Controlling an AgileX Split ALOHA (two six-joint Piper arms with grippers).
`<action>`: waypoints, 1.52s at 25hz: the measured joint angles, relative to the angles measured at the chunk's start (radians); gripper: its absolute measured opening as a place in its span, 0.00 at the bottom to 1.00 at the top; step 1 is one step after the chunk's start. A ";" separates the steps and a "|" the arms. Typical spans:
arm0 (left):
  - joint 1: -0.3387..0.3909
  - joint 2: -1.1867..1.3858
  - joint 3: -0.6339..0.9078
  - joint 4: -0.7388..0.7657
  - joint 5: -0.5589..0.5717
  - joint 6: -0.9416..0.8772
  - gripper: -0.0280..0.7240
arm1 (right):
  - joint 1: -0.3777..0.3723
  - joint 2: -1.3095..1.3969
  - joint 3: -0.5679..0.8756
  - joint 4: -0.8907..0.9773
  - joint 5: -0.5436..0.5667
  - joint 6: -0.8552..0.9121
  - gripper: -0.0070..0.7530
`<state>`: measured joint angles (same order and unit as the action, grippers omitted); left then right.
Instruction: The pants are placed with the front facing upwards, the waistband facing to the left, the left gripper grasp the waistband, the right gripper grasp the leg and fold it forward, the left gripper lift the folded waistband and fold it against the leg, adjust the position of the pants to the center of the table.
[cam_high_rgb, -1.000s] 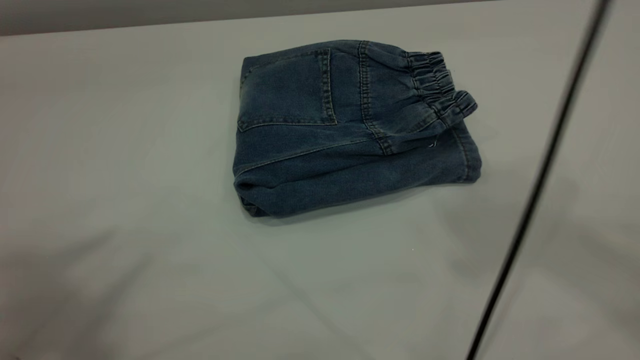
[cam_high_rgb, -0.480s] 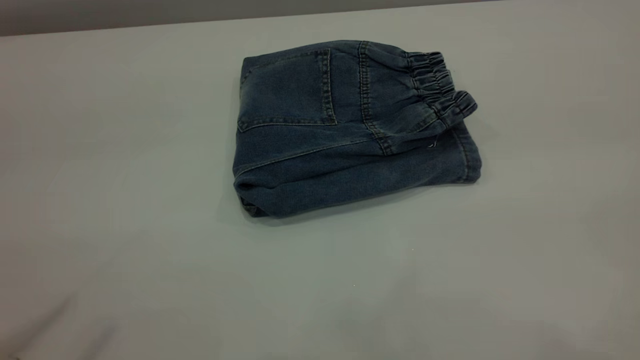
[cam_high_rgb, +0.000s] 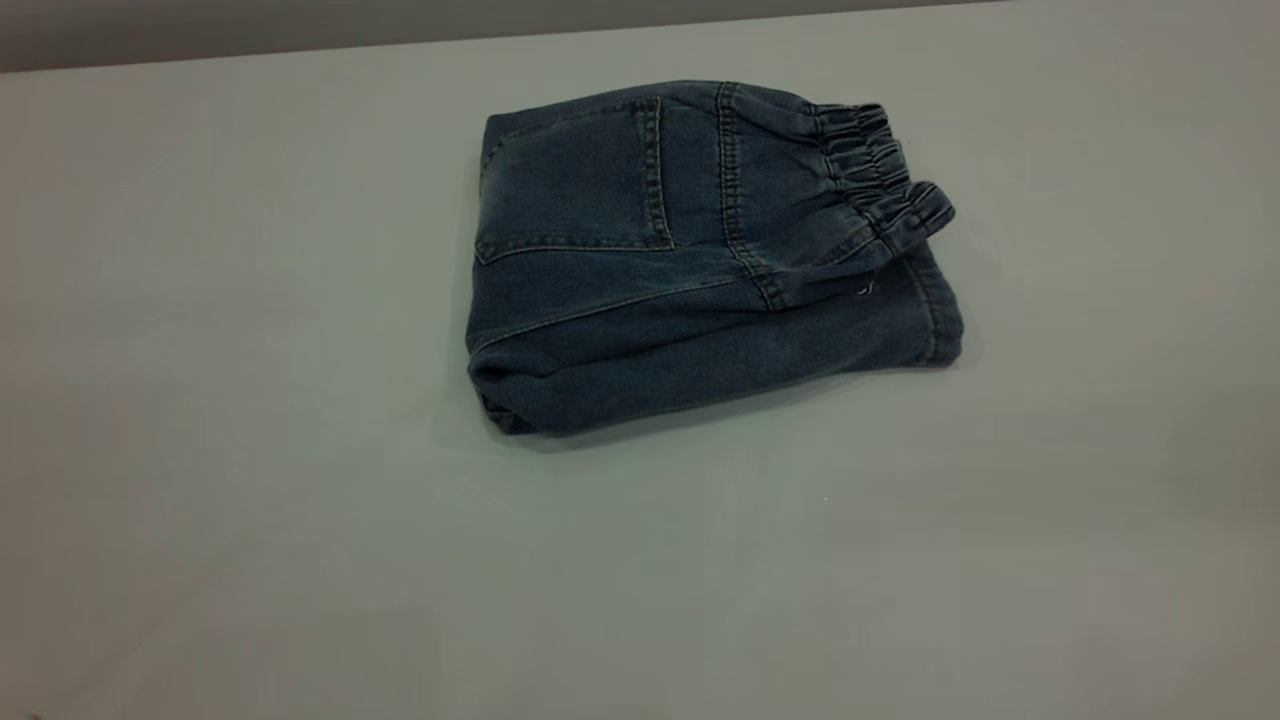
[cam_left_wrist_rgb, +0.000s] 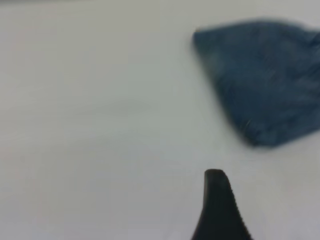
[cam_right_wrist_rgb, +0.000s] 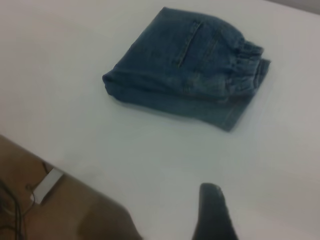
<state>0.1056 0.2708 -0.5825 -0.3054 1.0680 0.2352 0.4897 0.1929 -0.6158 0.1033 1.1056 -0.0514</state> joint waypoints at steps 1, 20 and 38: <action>0.000 -0.027 0.018 0.021 0.013 -0.022 0.60 | 0.000 -0.017 0.026 -0.002 0.000 0.000 0.53; 0.000 -0.271 0.063 0.121 0.046 -0.036 0.50 | -0.001 -0.127 0.110 0.004 -0.042 -0.004 0.53; -0.109 -0.271 0.063 0.119 0.045 -0.035 0.50 | -0.441 -0.193 0.109 0.007 -0.040 -0.003 0.52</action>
<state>-0.0030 0.0000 -0.5196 -0.1861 1.1129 0.2000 0.0491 0.0000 -0.5066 0.1101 1.0657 -0.0540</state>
